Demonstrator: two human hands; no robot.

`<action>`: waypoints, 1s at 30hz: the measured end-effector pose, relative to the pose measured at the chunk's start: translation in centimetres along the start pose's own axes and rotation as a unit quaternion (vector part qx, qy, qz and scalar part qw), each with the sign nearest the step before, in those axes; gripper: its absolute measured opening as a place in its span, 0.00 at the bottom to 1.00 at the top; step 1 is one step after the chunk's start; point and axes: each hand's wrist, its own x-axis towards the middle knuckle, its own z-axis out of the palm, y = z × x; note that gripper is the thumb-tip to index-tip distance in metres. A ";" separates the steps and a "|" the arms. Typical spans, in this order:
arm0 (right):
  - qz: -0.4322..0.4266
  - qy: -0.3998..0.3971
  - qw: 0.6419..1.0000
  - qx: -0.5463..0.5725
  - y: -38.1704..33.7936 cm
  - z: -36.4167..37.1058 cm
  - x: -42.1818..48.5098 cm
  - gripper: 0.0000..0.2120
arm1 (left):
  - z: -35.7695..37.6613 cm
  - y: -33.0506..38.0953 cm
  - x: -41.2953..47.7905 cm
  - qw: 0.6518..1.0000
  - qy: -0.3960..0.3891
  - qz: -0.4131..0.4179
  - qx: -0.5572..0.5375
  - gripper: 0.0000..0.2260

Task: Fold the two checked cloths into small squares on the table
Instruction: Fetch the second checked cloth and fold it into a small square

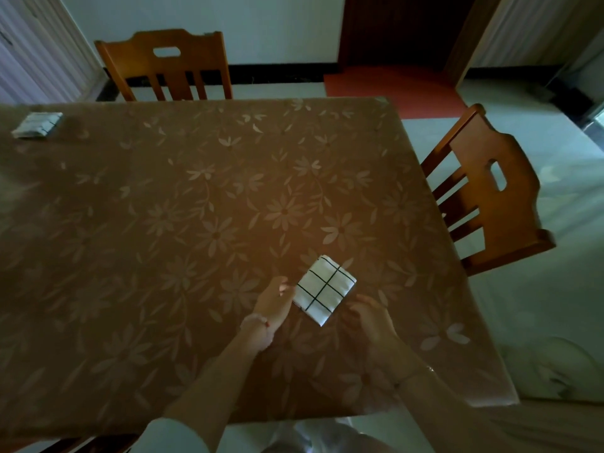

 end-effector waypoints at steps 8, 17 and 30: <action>-0.009 0.011 0.999 -0.029 0.3 1.1 -0.6 0.05 | 3.6 0.3 -0.7 0.998 -0.017 -0.017 0.055 0.10; -0.063 -0.022 0.998 -0.008 -4.2 0.4 -2.9 0.06 | 0.5 3.3 -2.2 0.992 -0.007 0.031 -0.119 0.09; -0.333 -0.036 0.942 -0.032 -16.5 1.5 -10.9 0.07 | -3.4 16.4 -5.7 0.941 0.003 0.244 -0.234 0.06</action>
